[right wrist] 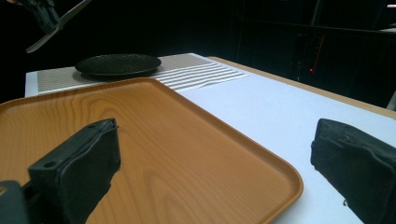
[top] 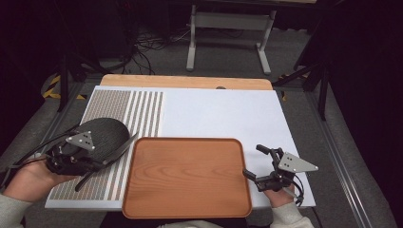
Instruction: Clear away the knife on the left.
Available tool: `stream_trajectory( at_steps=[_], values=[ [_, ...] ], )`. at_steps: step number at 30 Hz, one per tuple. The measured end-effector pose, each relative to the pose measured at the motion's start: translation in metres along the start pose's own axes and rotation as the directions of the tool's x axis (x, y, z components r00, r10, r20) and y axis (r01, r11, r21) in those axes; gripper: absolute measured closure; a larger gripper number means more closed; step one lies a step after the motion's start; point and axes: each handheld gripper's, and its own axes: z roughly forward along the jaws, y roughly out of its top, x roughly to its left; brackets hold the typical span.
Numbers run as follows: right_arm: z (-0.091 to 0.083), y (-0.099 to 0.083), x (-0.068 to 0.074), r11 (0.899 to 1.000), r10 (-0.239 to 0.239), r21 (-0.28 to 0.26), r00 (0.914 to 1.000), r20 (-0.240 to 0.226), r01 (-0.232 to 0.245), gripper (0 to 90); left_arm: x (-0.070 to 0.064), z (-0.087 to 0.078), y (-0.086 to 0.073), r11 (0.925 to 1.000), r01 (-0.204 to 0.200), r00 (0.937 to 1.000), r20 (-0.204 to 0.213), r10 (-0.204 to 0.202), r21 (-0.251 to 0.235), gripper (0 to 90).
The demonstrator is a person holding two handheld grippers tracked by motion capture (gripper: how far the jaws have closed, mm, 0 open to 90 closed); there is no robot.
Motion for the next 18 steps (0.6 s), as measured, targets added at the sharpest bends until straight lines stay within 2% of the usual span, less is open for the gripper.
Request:
stream_trajectory(
  at_steps=[7, 11, 13, 18],
  values=[
    [0.000, 0.000, 0.000, 1.000, -0.001, 0.000, 1.0000, 0.000, 0.001, 2.3, -0.004, 0.003, 0.007, 0.9979, 0.043, 0.9986, 0.035, -0.041, -0.049, 80.1],
    [0.000, 0.000, 0.000, 1.000, -0.002, 0.002, 1.0000, -0.001, 0.002, 2.3, -0.006, 0.007, 0.013, 0.9965, 0.047, 0.9979, 0.048, -0.044, -0.069, 80.0],
    [0.000, 0.000, 0.000, 1.000, -0.003, 0.002, 1.0000, 0.000, 0.003, 2.3, -0.008, 0.010, 0.016, 0.9947, 0.063, 0.9963, 0.064, -0.058, -0.081, 80.1],
    [-0.001, 0.000, -0.001, 1.000, -0.003, 0.000, 1.0000, 0.002, 0.003, 2.3, -0.012, 0.018, 0.022, 0.9901, 0.074, 0.9929, 0.102, -0.061, -0.119, 80.1]
  ],
)
